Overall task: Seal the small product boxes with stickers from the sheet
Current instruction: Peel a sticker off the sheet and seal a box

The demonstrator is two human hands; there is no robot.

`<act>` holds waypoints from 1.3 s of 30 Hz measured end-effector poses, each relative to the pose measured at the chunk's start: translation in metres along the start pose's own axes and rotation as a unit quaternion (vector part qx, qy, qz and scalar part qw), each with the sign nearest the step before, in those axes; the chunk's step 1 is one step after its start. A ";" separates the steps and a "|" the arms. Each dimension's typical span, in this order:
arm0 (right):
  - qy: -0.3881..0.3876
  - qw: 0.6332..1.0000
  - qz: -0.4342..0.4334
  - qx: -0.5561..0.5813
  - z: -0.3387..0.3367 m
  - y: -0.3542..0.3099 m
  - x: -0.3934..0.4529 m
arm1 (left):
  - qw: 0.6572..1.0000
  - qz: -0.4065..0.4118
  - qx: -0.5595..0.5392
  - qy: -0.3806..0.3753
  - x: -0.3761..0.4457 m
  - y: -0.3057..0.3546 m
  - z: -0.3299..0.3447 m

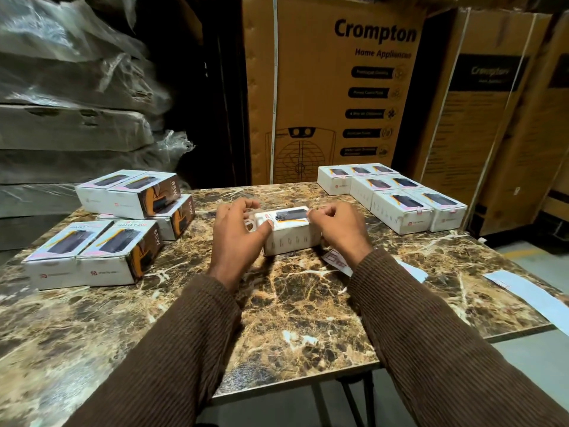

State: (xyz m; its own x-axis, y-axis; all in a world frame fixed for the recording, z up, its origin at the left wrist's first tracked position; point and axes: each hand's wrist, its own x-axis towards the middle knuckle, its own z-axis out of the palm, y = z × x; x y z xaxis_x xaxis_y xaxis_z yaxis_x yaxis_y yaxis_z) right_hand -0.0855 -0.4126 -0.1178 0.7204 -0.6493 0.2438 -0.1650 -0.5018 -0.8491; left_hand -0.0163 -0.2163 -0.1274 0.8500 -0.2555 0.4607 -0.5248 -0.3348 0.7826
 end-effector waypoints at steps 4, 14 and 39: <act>0.022 0.995 -0.082 -0.061 -0.002 -0.014 0.013 | 0.984 0.153 0.083 0.046 -0.008 0.014 0.000; -0.172 0.976 -0.112 -0.070 -0.008 -0.024 0.027 | 0.982 0.141 0.110 -0.057 -0.014 0.015 0.011; 0.062 0.922 -0.182 -0.337 -0.081 0.047 0.101 | 0.988 0.093 0.008 -0.124 0.067 0.037 0.175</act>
State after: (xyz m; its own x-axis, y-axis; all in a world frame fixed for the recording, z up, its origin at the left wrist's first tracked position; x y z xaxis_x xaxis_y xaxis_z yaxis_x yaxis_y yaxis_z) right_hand -0.0752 -0.5477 -0.0956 0.7344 -0.4076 0.5427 -0.3388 -0.9130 -0.2273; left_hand 0.0132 -0.4047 -0.1412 0.7027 -0.5278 0.4772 -0.6729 -0.2749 0.6868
